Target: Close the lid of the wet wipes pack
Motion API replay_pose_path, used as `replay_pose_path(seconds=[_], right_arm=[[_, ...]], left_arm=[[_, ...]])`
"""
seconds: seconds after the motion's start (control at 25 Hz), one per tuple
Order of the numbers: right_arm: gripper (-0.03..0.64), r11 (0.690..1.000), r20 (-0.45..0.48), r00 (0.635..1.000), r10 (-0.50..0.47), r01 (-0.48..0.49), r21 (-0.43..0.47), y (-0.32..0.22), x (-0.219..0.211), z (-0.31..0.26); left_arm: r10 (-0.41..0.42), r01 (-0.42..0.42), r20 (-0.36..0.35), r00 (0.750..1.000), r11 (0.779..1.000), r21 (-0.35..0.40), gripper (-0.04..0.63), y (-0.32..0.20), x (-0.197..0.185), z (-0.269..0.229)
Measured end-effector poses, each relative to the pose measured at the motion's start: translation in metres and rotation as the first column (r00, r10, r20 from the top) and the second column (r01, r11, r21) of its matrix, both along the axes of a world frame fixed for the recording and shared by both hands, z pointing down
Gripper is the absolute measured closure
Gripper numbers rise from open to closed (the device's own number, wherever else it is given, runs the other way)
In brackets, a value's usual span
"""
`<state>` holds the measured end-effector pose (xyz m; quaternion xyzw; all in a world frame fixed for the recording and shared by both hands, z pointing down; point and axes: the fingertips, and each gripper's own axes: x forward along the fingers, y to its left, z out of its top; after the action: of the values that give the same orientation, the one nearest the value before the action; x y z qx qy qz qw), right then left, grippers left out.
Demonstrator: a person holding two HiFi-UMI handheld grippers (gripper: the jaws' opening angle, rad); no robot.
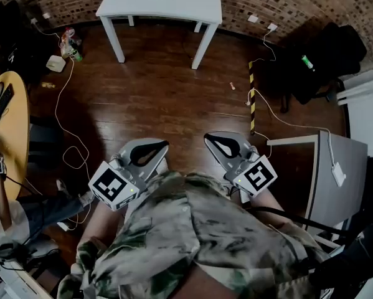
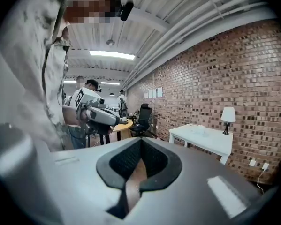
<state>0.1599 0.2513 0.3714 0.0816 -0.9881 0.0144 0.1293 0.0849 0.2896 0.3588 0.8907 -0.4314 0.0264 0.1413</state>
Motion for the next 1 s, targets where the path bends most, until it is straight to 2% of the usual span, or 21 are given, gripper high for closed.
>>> replay_pose_path(seconds=[0.36,0.56,0.76,1.0], right_arm=[[0.614,0.998,-0.006,0.998,-0.065,0.065,0.017,-0.051,-0.111,-0.003],[0.614,0.994,0.002,0.994,-0.106,0.106,0.011,-0.091,-0.136,0.01],[0.614,0.99,0.022,0.99,-0.14,0.14,0.008,-0.153,-0.167,0.018],[0.614,0.99,0.044,0.989,-0.143,0.143,0.013,-0.258,-0.186,0.012]], left_arm=[[-0.075,0.075,-0.048,0.996,0.997,-0.011,0.594,-0.039,-0.101,0.009],[-0.122,0.122,-0.028,0.992,0.993,-0.006,0.594,-0.079,-0.128,0.019],[-0.147,0.147,-0.008,0.989,0.989,-0.015,0.594,-0.142,-0.157,0.025],[-0.144,0.146,0.041,0.989,0.989,-0.033,0.594,-0.254,-0.181,0.019]])
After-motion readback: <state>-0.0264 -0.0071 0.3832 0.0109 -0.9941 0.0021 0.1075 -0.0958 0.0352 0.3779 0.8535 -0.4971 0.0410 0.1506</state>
